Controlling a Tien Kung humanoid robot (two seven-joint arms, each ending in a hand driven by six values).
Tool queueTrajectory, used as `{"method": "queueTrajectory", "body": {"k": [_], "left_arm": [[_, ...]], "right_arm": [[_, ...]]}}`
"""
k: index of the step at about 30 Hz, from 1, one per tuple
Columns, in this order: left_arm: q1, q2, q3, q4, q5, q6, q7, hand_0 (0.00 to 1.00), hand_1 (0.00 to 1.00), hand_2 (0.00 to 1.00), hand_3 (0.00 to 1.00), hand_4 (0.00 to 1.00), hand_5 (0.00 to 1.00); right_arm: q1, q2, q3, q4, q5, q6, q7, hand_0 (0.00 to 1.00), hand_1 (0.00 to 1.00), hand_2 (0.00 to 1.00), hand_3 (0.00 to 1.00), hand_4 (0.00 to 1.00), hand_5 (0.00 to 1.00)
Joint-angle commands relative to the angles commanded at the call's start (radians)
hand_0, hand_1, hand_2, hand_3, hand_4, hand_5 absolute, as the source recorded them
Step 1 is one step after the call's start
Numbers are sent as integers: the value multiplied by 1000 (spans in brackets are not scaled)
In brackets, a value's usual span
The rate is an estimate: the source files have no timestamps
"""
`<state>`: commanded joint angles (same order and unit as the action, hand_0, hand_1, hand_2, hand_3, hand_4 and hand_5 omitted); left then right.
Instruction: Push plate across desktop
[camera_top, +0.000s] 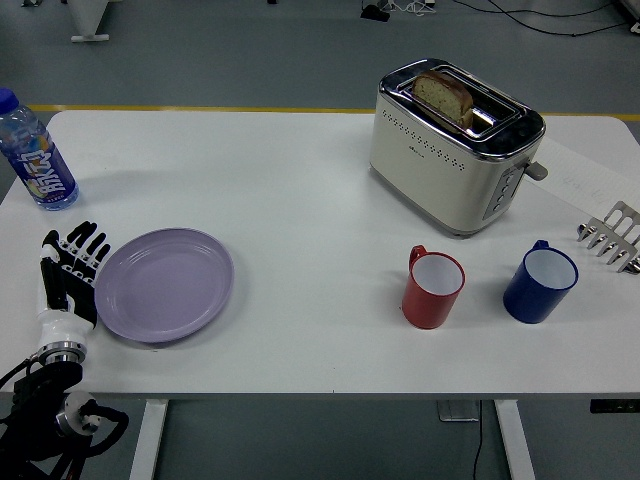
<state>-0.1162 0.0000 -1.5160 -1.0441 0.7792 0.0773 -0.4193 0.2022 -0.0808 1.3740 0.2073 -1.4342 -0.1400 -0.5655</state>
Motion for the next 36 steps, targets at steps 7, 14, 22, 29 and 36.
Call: {"method": "queueTrajectory", "body": {"k": [7, 14, 22, 29, 36], "left_arm": [[-12, 0, 32, 3, -14, 0, -2, 760, 779, 778, 613, 535, 998], [-24, 0, 72, 5, -27, 1, -3, 758, 779, 778, 614, 533, 998], [-31, 0, 141, 3, -65, 8, -11, 759, 779, 779, 614, 527, 998], [-37, 0, 167, -7, -79, 13, -17, 760, 779, 779, 614, 527, 998], [-39, 0, 197, -10, -93, 16, -19, 759, 779, 780, 614, 526, 998]], "right_arm": [[3, 0, 1, 0, -2, 0, 0, 566, 556, 694, 612, 337, 318], [4, -1, 1, 0, -4, 1, 0, 566, 556, 694, 612, 338, 316], [5, -1, 0, 0, -6, 2, 0, 566, 556, 694, 612, 338, 316], [6, -3, 1, 0, -10, 4, 2, 566, 556, 694, 612, 338, 316], [5, -4, 1, 0, -12, 4, 2, 566, 556, 694, 612, 338, 316]]}}
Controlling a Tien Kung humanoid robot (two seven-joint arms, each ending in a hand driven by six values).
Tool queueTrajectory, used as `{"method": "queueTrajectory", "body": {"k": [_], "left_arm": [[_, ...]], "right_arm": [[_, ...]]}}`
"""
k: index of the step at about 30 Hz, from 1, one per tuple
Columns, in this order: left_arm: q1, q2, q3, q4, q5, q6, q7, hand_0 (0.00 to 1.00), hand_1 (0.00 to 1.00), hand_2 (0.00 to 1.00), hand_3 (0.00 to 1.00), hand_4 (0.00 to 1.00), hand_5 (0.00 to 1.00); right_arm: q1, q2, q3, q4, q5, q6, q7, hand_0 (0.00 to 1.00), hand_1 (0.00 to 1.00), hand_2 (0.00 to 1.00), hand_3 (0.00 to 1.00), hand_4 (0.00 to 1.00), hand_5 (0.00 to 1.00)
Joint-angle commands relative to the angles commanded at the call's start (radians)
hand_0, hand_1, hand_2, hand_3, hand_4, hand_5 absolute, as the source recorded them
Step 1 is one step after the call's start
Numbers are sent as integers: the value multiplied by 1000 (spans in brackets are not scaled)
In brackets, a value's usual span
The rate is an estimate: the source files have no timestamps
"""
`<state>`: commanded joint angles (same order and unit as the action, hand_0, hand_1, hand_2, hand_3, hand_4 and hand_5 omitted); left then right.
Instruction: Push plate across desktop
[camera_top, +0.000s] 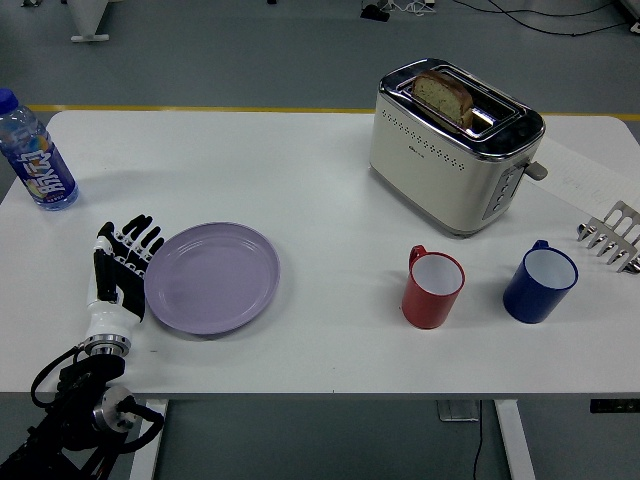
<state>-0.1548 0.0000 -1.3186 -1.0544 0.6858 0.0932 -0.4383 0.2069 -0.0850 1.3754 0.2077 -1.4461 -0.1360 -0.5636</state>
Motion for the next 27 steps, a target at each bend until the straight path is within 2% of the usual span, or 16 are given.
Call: {"method": "queueTrajectory", "body": {"k": [8, 27], "left_arm": [[9, 0, 35, 0, -11, 0, -2, 761, 779, 780, 614, 525, 998], [17, 0, 143, -49, -41, 10, -10, 759, 778, 780, 613, 515, 998]], "right_arm": [[-5, -1, 0, 1, 1, -1, -2, 567, 557, 694, 612, 338, 316], [-13, -2, 3, 1, -5, 0, -1, 567, 556, 694, 612, 338, 317]]}}
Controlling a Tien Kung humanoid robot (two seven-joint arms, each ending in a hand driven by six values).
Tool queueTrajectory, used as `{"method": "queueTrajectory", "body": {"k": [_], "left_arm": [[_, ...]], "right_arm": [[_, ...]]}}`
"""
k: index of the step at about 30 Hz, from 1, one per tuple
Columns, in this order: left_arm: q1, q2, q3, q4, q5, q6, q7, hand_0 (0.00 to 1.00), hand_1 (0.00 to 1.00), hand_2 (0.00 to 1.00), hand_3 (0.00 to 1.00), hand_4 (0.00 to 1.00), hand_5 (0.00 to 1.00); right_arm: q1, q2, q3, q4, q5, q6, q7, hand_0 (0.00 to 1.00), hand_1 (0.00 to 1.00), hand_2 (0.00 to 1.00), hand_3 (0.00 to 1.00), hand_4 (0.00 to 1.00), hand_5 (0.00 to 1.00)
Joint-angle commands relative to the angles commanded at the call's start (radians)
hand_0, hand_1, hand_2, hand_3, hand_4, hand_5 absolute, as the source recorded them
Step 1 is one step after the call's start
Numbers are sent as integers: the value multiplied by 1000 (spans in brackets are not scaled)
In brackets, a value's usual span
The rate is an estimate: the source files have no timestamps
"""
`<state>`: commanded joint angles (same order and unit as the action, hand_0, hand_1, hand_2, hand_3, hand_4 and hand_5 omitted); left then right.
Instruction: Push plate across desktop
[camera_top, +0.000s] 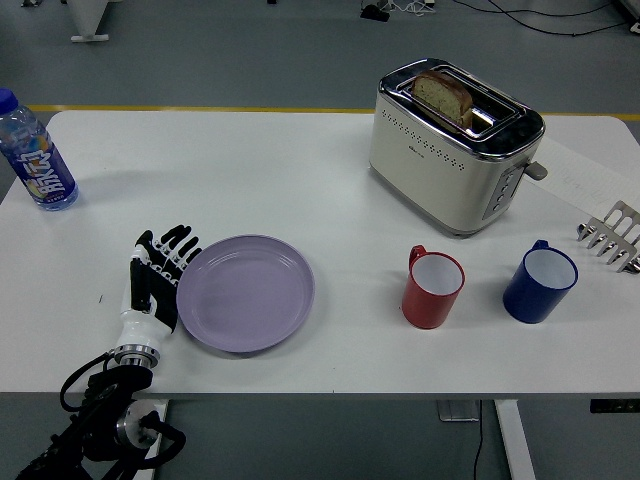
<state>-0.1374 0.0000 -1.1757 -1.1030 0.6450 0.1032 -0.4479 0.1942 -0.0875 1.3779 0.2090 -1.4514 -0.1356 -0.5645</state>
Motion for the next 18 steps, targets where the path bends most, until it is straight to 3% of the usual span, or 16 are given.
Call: {"method": "queueTrajectory", "body": {"k": [18], "left_arm": [[-12, 0, 107, -39, -43, -3, -1, 755, 774, 776, 611, 512, 998]], "right_arm": [[8, -1, 7, -2, -6, 0, 4, 567, 556, 694, 612, 338, 317]]}}
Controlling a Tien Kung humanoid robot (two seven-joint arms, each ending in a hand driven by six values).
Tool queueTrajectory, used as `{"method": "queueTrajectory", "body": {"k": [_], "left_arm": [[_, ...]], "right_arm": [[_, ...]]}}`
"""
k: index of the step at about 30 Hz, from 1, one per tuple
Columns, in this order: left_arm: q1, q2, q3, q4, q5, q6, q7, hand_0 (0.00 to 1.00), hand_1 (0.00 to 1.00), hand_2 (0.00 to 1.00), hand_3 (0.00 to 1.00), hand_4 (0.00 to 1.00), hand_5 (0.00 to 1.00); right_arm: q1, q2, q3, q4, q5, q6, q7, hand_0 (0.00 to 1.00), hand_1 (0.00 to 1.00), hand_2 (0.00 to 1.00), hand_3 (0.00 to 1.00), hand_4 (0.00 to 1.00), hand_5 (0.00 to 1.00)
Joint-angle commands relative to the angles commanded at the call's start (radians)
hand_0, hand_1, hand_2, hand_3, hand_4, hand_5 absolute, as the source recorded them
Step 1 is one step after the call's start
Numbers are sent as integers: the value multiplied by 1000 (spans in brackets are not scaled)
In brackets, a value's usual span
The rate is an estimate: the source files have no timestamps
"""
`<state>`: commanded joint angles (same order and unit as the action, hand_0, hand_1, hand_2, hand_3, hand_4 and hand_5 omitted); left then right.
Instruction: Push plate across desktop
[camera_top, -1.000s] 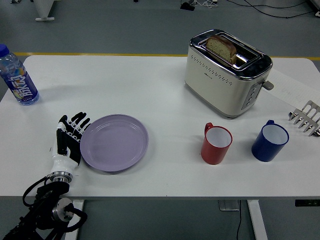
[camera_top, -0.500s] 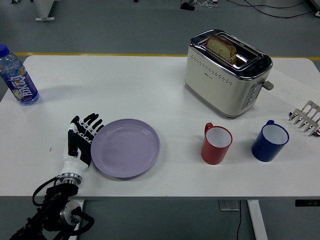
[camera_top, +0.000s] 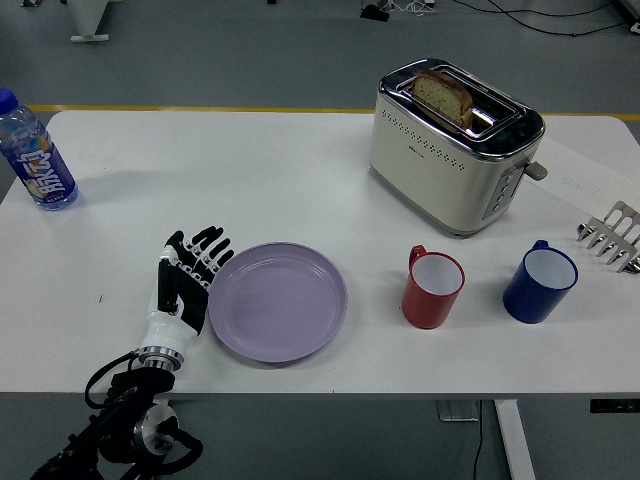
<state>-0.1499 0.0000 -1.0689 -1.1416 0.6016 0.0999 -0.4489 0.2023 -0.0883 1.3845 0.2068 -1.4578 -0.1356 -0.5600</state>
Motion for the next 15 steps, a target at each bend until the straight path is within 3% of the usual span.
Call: {"method": "queueTrajectory", "body": {"k": [15], "left_arm": [[-14, 0, 93, -20, -45, -2, -10, 752, 771, 775, 606, 511, 998]], "right_arm": [[4, 0, 8, 0, -11, 1, -1, 567, 556, 694, 612, 338, 316]]}}
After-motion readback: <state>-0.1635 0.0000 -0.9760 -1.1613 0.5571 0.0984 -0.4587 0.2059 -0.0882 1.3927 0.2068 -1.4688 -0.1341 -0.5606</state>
